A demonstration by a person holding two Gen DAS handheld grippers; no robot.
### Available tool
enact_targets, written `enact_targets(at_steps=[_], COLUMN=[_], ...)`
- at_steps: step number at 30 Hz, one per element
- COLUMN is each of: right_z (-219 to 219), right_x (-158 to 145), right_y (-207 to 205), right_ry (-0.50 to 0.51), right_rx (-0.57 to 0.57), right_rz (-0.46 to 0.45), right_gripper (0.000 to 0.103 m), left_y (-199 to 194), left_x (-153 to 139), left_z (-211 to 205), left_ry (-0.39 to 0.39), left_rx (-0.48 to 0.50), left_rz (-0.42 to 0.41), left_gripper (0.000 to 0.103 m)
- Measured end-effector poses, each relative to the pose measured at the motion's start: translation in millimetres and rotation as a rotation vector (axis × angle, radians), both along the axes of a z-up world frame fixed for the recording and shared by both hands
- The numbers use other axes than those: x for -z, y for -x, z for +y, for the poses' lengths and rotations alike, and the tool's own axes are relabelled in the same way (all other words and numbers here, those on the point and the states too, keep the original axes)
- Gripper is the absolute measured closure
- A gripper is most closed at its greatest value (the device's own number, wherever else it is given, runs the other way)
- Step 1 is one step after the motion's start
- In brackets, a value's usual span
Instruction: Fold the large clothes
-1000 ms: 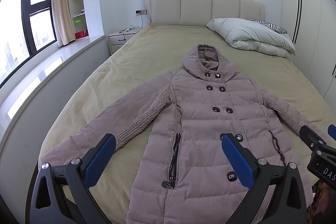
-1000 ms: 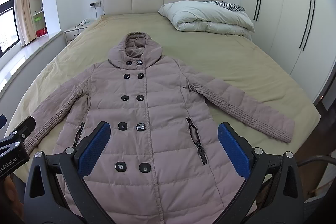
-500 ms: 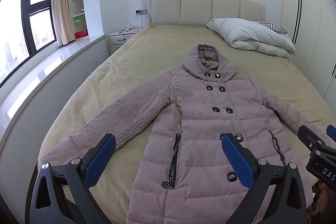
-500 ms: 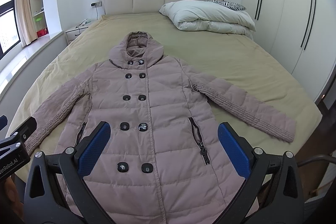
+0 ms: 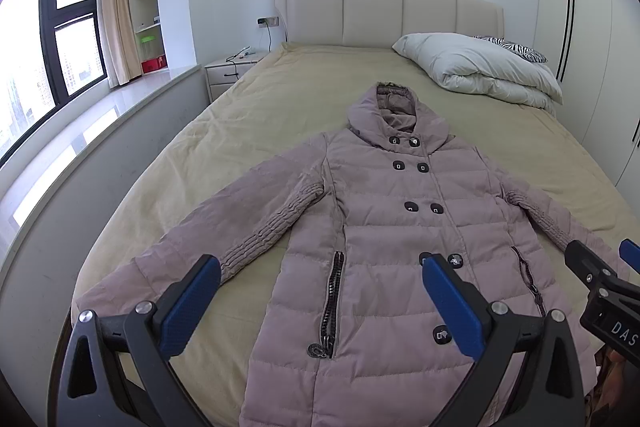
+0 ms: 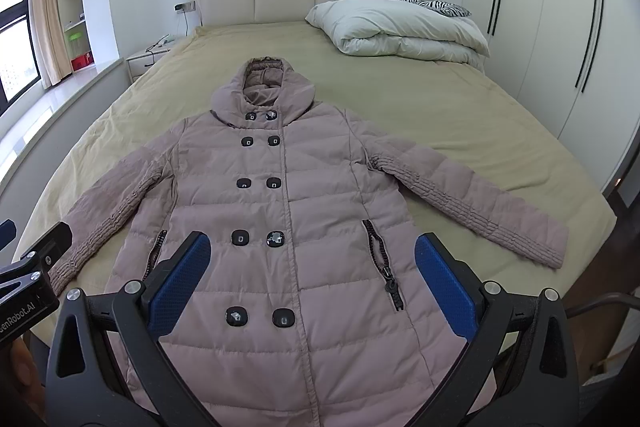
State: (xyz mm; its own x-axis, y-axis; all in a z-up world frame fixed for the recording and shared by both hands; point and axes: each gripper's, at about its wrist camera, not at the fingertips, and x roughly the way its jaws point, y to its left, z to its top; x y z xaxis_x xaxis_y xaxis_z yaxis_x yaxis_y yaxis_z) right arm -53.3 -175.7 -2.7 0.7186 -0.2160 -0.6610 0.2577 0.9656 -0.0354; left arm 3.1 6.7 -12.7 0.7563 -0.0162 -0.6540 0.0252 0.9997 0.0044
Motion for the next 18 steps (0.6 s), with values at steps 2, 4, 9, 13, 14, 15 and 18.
enact_targets(at_steps=[2, 4, 9, 13, 14, 15, 18], right_z=[-0.1, -0.3, 0.2, 1.7, 1.7, 1.4, 1.8], right_x=[0.1, 0.0, 1.3, 3.5, 3.6, 3.4, 3.5], right_y=[0.1, 0.0, 0.8, 1.6, 1.7, 1.4, 1.4], right_ry=[-0.001, 0.0, -0.001, -0.002, -0.002, -0.003, -0.002], right_rx=[0.0, 0.0, -0.002, -0.004, -0.004, -0.005, -0.004], right_rz=[0.0, 0.0, 0.002, 0.006, 0.006, 0.006, 0.005], right_gripper=[0.0, 0.0, 0.0, 0.0, 0.0, 0.0, 0.0], left_y=[-0.1, -0.1, -0.1, -0.1, -0.2, -0.2, -0.1], left_x=[1.8, 0.1, 5.7, 0.1, 1.1, 0.1, 3.1], left_z=[1.7, -0.1, 3.0, -0.2, 0.6, -0.2, 1.5], left_ry=[0.001, 0.0, 0.0, 0.001, 0.002, 0.002, 0.001], left_rx=[0.0, 0.0, 0.001, -0.001, -0.001, 0.0, -0.001], left_rz=[0.0, 0.0, 0.002, 0.001, 0.001, 0.002, 0.001], left_gripper=[0.0, 0.0, 0.0, 0.0, 0.0, 0.0, 0.0])
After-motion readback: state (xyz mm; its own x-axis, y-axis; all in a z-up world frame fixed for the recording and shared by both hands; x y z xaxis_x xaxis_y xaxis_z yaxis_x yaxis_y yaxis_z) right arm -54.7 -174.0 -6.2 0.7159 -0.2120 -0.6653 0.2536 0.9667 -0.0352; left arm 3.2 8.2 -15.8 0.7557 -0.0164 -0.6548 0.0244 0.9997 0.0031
